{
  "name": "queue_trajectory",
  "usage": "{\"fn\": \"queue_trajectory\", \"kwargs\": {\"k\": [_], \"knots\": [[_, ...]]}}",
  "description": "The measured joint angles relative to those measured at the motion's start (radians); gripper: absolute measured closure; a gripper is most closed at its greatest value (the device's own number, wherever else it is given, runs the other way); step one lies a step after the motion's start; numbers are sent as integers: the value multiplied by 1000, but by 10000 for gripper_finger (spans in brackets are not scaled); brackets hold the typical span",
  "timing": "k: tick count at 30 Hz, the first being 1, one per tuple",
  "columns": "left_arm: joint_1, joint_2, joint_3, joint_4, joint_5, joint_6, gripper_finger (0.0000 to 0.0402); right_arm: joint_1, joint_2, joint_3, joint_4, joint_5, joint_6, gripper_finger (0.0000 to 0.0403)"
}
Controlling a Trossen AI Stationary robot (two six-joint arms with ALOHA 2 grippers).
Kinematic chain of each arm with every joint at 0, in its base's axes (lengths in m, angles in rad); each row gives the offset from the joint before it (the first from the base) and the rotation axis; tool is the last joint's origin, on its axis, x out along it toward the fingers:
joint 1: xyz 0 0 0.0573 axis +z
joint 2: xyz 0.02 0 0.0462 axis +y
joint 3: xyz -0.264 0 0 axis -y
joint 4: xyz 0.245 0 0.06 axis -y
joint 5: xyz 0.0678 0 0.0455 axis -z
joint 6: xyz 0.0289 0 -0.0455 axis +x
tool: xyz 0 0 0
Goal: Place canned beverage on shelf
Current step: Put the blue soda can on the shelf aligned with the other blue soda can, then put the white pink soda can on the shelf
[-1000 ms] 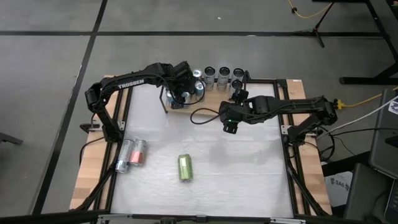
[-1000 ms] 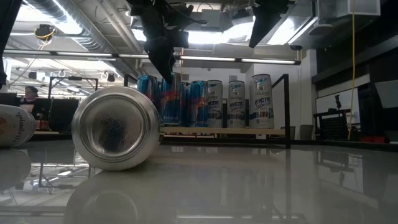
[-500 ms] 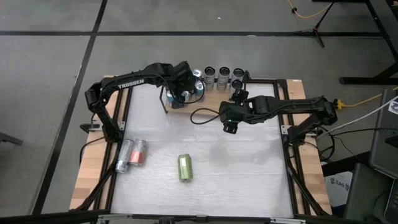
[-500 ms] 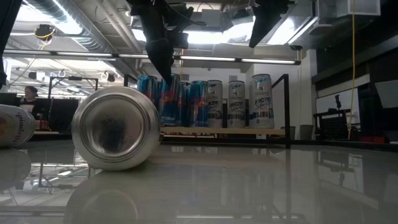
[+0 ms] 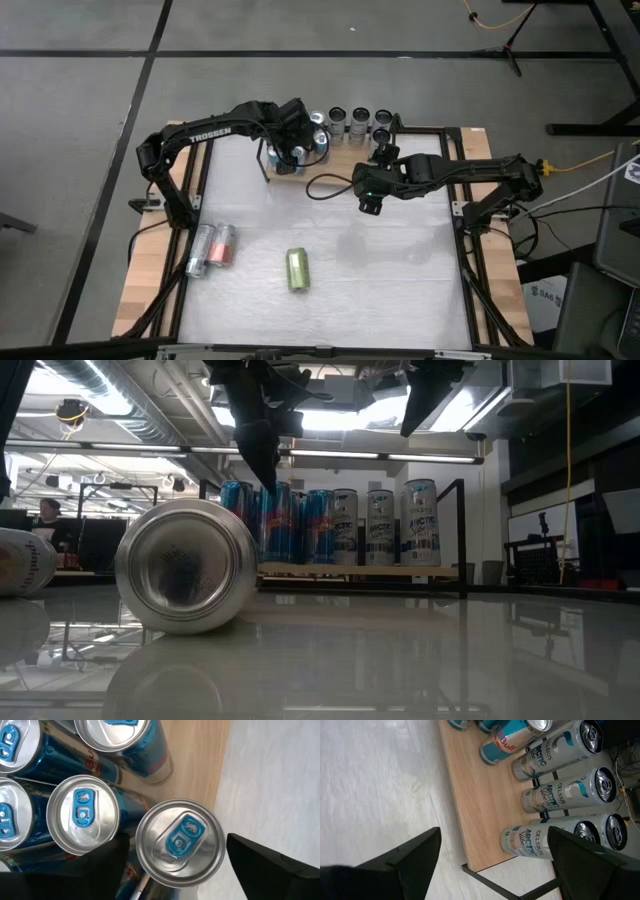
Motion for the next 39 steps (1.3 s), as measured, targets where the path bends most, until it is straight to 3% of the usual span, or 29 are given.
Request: {"fn": "queue_trajectory", "kwargs": {"k": [5,19,33,39], "knots": [[0,0,0,0,0,-3,63,0,0,0,0,0,0,47],[-54,-96,0,-41,-7,-35,67,0,0,0,0,0,0,47],[-233,-189,1,-484,-3,-420,67,0,0,0,3,-17,1,47],[-329,-201,-1,-563,-3,-493,67,0,0,0,3,-29,1,47]]}}
